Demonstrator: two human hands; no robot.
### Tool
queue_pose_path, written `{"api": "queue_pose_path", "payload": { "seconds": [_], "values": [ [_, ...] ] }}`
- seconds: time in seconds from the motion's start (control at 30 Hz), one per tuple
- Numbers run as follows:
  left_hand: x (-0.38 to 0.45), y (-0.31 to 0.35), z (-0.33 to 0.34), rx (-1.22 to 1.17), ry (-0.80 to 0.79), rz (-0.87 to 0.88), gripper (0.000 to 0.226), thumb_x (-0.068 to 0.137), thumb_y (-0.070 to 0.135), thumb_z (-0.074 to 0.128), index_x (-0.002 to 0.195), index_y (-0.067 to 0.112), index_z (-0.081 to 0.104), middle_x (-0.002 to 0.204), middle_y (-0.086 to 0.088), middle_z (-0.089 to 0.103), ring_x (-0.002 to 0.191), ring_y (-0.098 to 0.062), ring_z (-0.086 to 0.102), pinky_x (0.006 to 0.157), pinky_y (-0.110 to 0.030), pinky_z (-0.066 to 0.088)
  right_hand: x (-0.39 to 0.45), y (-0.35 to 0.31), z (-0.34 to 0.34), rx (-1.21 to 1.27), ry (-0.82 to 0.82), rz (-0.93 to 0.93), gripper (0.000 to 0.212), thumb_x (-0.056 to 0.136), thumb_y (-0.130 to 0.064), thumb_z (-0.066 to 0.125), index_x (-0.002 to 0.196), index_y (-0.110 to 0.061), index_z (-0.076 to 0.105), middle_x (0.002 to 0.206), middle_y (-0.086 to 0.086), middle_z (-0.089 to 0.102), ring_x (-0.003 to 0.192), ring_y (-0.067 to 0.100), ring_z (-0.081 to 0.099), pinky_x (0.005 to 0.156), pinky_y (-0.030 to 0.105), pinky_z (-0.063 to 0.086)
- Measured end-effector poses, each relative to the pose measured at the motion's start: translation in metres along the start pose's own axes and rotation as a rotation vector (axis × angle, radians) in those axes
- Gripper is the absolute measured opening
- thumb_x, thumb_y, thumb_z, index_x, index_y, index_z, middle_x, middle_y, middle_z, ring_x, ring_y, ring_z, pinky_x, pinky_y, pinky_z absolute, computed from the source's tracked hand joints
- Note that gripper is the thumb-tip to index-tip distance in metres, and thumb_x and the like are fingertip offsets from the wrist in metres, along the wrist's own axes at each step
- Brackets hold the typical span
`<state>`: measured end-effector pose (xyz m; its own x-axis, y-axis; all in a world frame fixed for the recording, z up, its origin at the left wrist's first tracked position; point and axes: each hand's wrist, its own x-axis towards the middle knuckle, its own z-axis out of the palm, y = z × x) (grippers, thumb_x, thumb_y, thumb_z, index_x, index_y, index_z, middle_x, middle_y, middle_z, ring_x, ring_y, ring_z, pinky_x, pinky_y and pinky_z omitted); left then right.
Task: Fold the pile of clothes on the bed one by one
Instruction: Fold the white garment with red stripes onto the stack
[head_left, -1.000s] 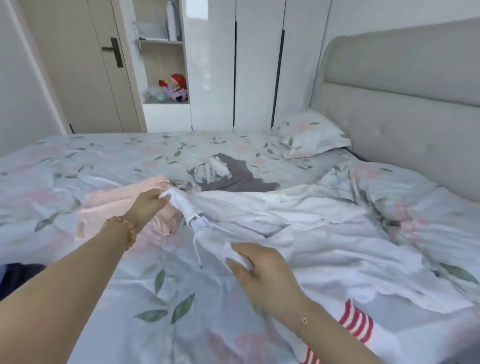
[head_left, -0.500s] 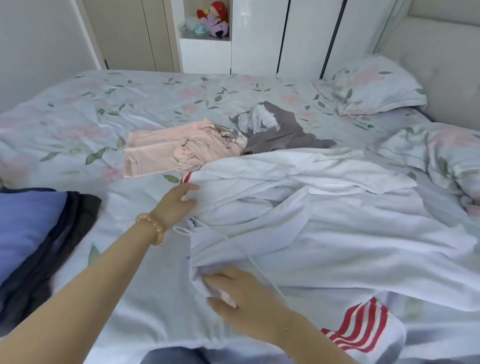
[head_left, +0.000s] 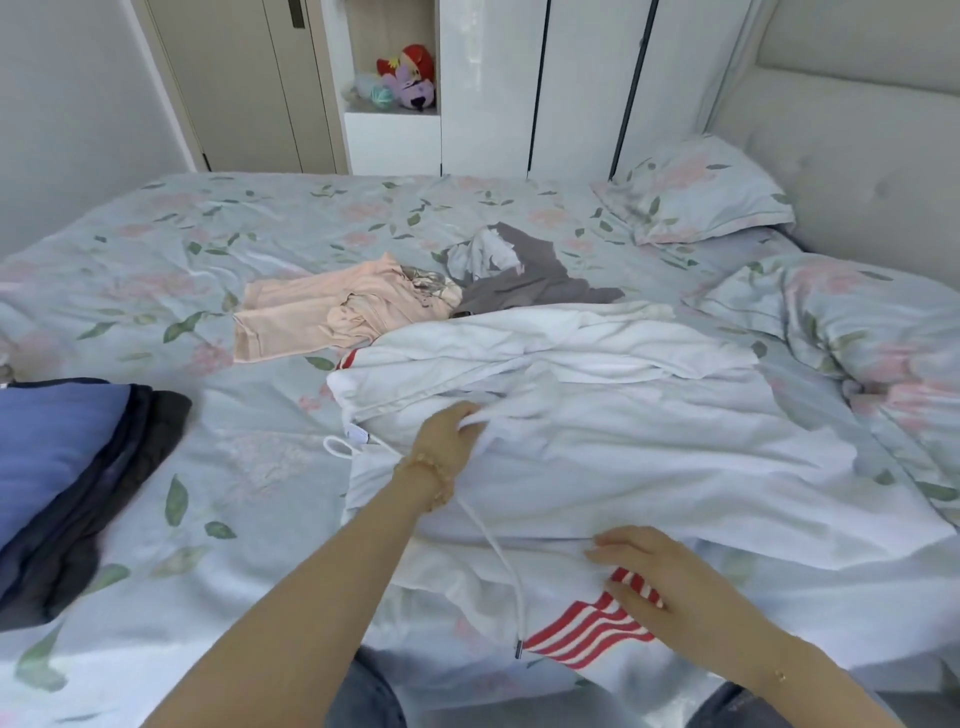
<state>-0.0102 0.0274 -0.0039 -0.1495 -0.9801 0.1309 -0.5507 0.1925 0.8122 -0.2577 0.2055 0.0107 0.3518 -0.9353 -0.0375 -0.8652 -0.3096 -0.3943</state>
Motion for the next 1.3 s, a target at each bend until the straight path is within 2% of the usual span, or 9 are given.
{"api": "queue_pose_path", "payload": {
  "seconds": [0.17,0.37,0.53,0.63,0.77,0.9,1.03,1.17,1.3],
  "values": [
    [-0.01,-0.019,-0.094,-0.56,0.478,-0.437,0.018,0.095,0.033,0.052,0.106,0.022,0.061,0.105,-0.012,0.062,0.094,-0.025,0.057,0.085,-0.034,0.047,-0.012,0.008,0.006,-0.145,-0.084,-0.029,0.085,0.075,-0.086,0.011,0.143,-0.042,0.036,0.142,-0.028,0.025,0.134,-0.005,0.026,0.111,0.017,0.022],
    [-0.069,-0.046,-0.167,-0.716,0.845,-0.68,0.048,0.095,0.043,0.048,0.14,0.025,0.043,0.121,0.01,0.05,0.102,-0.02,0.052,0.097,-0.043,0.041,-0.001,-0.004,0.034,-0.447,0.1,-0.191,0.043,0.058,-0.051,0.084,0.095,-0.035,0.069,0.09,-0.016,0.065,0.08,0.007,0.066,0.073,0.023,0.054],
    [-0.113,-0.074,-0.175,-0.672,0.406,-0.972,0.055,0.088,0.037,0.061,0.133,0.008,0.046,0.125,-0.009,0.054,0.095,-0.03,0.058,0.079,-0.041,0.05,0.003,-0.011,0.035,-0.469,0.197,-0.327,0.035,0.052,-0.018,0.092,0.07,-0.028,0.064,0.068,-0.015,0.06,0.058,0.007,0.059,0.06,0.017,0.043],
    [-0.135,-0.032,-0.143,-0.705,0.187,-0.854,0.053,0.086,0.021,0.067,0.133,0.006,0.049,0.118,-0.007,0.054,0.11,-0.029,0.054,0.089,-0.037,0.045,-0.003,-0.018,0.032,-0.491,0.211,-0.335,0.034,0.056,-0.017,0.089,0.063,-0.028,0.058,0.062,-0.014,0.055,0.053,0.007,0.053,0.059,0.015,0.029],
    [-0.149,0.02,-0.089,-0.419,0.071,-0.54,0.101,0.061,0.025,0.08,0.148,0.017,0.029,0.149,-0.004,0.028,0.133,-0.026,0.037,0.109,-0.033,0.034,-0.023,-0.034,0.035,-0.359,0.232,-0.382,0.02,0.07,-0.02,0.07,0.065,-0.026,0.051,0.061,-0.013,0.052,0.052,0.009,0.051,0.057,0.016,0.028],
    [-0.167,0.042,-0.043,-0.074,-0.263,-0.271,0.047,0.082,0.018,0.073,0.126,0.017,0.057,0.13,0.001,0.041,0.117,-0.013,0.044,0.088,-0.016,0.037,-0.054,-0.047,0.039,-0.22,0.135,-0.331,0.017,0.082,-0.03,0.057,0.068,-0.024,0.049,0.067,-0.011,0.05,0.059,0.005,0.042,0.053,0.014,0.024],
    [-0.174,0.048,-0.007,0.259,-0.445,-0.136,0.031,0.091,0.03,0.061,0.121,0.026,0.057,0.127,0.002,0.047,0.118,-0.015,0.048,0.097,-0.026,0.04,-0.062,-0.04,0.029,0.168,-0.059,-0.112,0.007,0.09,-0.027,0.064,0.089,-0.022,0.069,0.086,-0.015,0.063,0.077,0.003,0.056,0.066,0.01,0.039],
    [-0.177,0.055,0.031,0.8,-0.335,-0.012,0.031,0.093,0.049,0.047,0.12,0.035,0.054,0.128,0.009,0.047,0.123,-0.017,0.043,0.108,-0.04,0.019,-0.051,0.003,0.01,0.654,0.226,0.233,0.013,0.09,-0.011,0.065,0.092,-0.019,0.075,0.092,-0.009,0.073,0.086,0.012,0.064,0.075,0.019,0.049],
    [-0.166,0.077,0.072,0.787,-0.254,0.198,0.036,0.093,0.053,0.044,0.12,0.029,0.052,0.123,0.004,0.047,0.115,-0.019,0.046,0.099,-0.037,0.028,-0.054,0.067,-0.007,0.948,0.526,0.658,0.024,0.093,-0.007,0.056,0.115,-0.012,0.064,0.116,0.011,0.062,0.096,0.023,0.059,0.073,0.025,0.049]
  ]
}}
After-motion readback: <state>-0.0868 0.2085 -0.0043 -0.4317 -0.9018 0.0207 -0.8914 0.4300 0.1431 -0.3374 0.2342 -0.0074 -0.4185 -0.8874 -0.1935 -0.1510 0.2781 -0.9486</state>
